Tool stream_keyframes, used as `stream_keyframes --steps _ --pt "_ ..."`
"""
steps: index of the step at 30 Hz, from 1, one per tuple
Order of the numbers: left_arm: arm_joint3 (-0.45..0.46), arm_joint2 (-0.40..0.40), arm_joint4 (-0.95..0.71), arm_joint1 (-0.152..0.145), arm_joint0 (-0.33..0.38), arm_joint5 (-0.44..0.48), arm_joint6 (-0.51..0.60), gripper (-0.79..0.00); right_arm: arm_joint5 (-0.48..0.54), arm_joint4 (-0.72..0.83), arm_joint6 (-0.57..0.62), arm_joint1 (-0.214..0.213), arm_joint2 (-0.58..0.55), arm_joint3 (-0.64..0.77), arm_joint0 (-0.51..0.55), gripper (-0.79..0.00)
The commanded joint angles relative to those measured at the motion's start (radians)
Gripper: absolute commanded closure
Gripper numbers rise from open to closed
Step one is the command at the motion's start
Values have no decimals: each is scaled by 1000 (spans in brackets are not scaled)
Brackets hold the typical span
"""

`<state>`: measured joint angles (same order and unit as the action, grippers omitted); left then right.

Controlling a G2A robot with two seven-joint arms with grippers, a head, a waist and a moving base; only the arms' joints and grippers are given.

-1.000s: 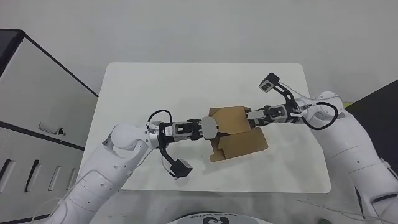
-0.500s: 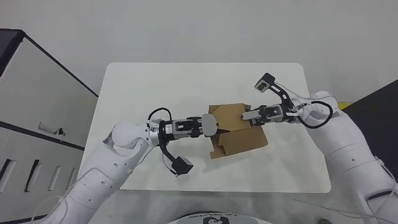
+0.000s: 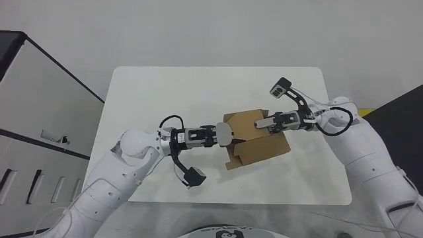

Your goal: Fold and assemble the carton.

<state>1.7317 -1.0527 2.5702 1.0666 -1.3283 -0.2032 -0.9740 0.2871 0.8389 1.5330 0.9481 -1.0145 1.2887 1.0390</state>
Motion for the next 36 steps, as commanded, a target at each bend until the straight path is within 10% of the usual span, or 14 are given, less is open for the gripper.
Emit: stream_keyframes --steps 1,8,10,14,15,16,36 --pt "0 0 3 -1 1 2 1 0 -1 -2 1 1 -2 1 1 0" --pt "0 0 6 -2 -1 2 16 0 -3 -5 3 6 -8 4 5 0" --pt "1 1 5 -3 -2 2 16 -268 -3 -2 3 7 -9 4 6 0" --pt "1 1 1 -4 -3 3 18 -385 -3 11 3 8 -13 3 11 0" --pt "2 0 0 -4 -3 3 18 -727 -3 13 3 8 -15 3 12 0" --pt "3 -1 0 -5 -3 3 17 -785 -3 17 3 8 -17 3 13 0" --pt "33 -85 -9 -24 -77 -23 81 -785 -2 80 2 13 -95 -57 27 0"
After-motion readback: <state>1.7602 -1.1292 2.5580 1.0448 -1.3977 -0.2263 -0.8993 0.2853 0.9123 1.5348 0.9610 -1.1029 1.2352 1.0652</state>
